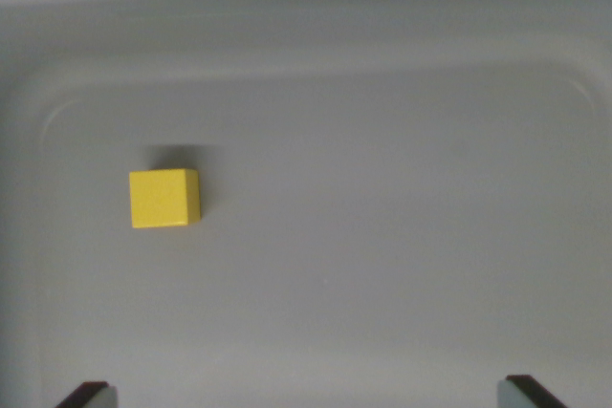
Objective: Pick yellow cube
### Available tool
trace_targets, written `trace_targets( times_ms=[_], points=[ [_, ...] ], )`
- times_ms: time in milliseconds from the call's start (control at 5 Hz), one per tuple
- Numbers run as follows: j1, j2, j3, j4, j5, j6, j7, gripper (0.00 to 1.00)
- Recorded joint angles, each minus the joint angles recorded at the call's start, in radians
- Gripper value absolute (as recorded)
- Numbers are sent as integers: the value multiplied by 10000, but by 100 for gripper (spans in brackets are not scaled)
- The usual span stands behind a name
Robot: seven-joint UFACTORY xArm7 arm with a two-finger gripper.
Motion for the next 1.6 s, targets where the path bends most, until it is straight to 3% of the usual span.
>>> trace_targets(
  times_ms=[200, 400, 600, 800, 1000, 1200, 1400, 1600],
  points=[
    [0, 0, 0, 0, 0, 0, 0, 0],
    [49, 155, 28, -92, -23, -221, 49, 0],
    [49, 155, 28, -92, -23, -221, 49, 0],
    [108, 346, 63, -206, -50, -495, 110, 0],
    [108, 346, 63, -206, -50, -495, 110, 0],
    [179, 573, 105, -341, -83, -817, 181, 0],
    [179, 573, 105, -341, -83, -817, 181, 0],
    [257, 819, 150, -487, -119, -1169, 259, 0]
  ],
)
